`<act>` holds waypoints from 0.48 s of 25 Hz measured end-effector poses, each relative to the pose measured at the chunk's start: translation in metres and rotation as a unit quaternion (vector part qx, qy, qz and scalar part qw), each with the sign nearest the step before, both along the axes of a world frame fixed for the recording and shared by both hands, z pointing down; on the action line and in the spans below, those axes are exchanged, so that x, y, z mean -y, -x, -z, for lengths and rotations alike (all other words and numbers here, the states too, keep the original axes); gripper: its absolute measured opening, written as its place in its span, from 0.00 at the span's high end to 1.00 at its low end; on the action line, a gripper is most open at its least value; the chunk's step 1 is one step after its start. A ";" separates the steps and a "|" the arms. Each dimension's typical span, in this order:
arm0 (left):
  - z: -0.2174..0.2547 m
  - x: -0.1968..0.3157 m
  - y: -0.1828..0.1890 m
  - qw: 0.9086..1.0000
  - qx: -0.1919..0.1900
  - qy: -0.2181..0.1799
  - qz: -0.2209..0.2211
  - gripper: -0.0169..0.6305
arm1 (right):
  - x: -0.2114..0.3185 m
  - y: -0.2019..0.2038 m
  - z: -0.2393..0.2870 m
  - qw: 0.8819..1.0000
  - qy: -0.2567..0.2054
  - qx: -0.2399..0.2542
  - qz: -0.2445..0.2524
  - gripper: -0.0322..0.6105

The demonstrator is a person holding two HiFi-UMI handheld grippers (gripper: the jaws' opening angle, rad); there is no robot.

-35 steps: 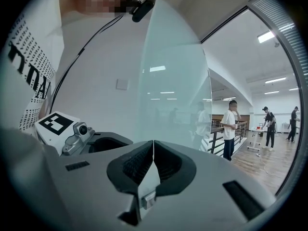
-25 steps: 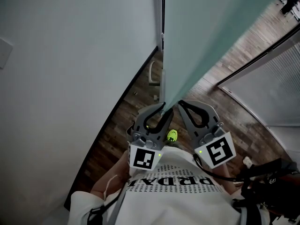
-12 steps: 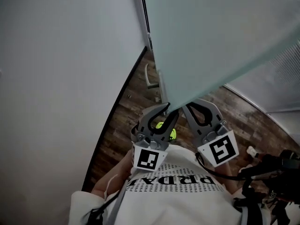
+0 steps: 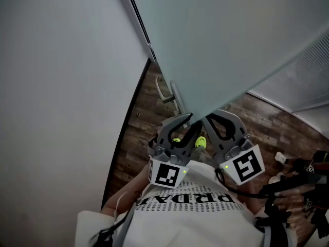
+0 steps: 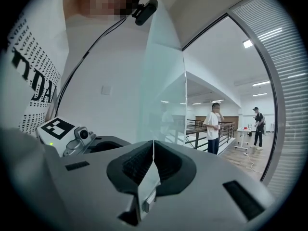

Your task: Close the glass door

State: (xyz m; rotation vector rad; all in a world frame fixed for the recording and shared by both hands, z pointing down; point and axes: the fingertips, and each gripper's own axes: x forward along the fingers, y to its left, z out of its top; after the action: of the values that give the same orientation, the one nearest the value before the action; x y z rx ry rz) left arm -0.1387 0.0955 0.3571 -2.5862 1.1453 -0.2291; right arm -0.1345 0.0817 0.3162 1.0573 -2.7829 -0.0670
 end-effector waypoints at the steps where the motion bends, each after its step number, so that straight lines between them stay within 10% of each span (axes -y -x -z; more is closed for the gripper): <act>1: -0.001 0.001 -0.002 1.000 -0.002 0.000 0.001 0.79 | 0.001 -0.002 -0.001 1.000 0.001 0.001 0.004 0.95; 12: -0.008 0.033 -0.082 0.999 -0.006 -0.015 0.034 0.79 | 0.021 -0.081 -0.002 0.998 -0.013 -0.001 0.068 0.95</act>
State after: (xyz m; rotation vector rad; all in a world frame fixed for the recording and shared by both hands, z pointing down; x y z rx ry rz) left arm -0.0569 0.0625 0.3652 -2.5296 1.2328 -0.2092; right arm -0.0537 0.0608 0.3186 0.8718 -2.8551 -0.1216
